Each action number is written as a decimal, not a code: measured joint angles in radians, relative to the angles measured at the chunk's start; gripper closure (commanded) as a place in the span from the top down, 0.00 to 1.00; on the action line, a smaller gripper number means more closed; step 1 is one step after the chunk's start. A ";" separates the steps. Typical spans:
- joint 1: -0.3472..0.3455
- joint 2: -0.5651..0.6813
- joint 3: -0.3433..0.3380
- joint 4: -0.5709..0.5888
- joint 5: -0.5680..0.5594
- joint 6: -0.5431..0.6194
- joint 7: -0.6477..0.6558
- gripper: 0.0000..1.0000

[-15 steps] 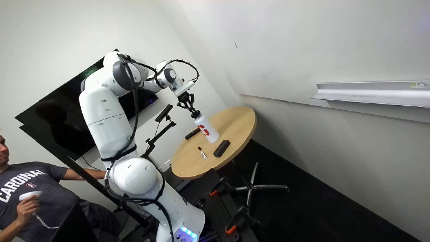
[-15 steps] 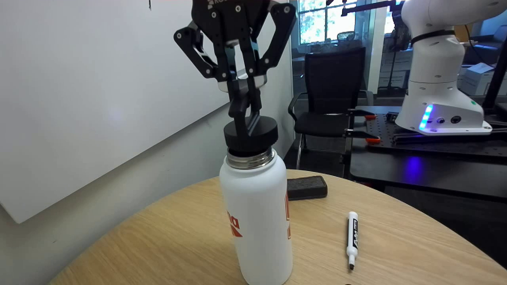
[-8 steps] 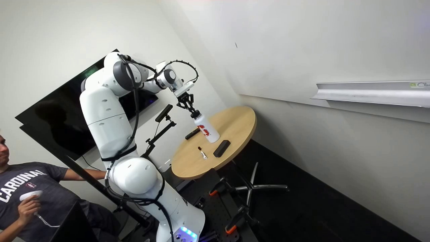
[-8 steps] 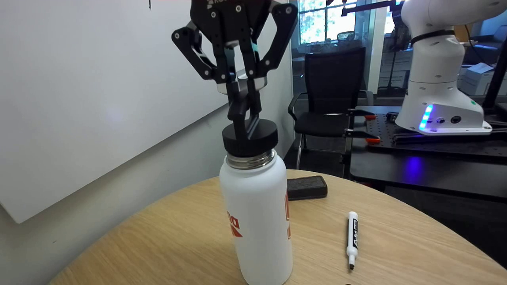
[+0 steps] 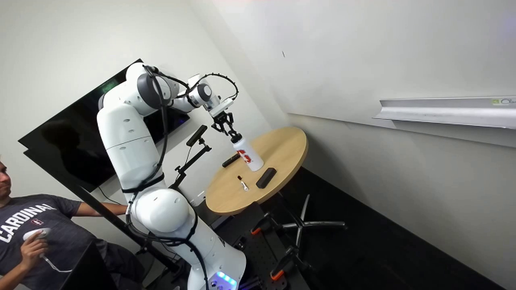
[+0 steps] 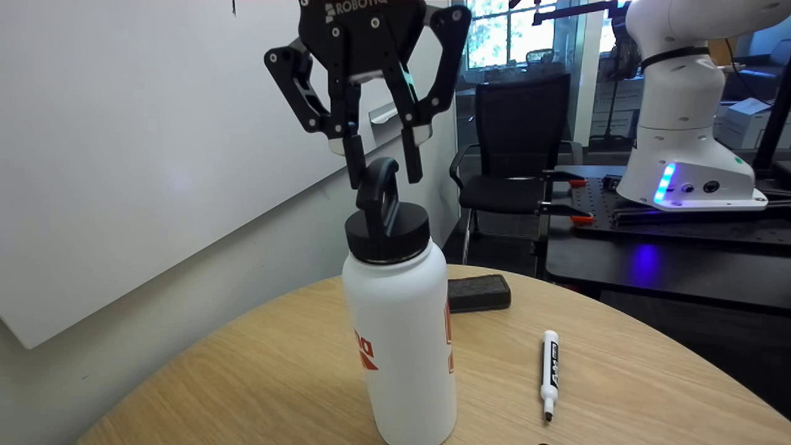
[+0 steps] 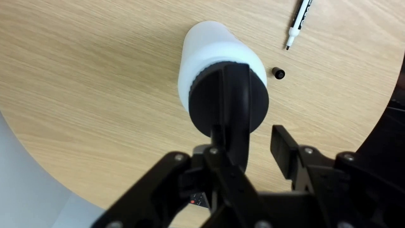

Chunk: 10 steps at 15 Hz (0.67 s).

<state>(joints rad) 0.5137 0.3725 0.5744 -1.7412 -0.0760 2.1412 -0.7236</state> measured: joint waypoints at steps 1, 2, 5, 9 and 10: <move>0.001 0.000 0.000 0.000 0.000 0.000 0.000 0.83; 0.003 0.000 0.000 0.000 -0.001 0.000 0.000 0.90; 0.006 0.000 0.000 0.003 -0.003 0.000 0.000 1.00; 0.007 -0.027 0.005 0.010 -0.012 -0.004 0.000 1.00; 0.007 -0.043 0.007 0.013 -0.012 -0.013 0.000 1.00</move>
<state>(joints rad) 0.5210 0.3293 0.5816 -1.7279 -0.0880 2.1283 -0.7237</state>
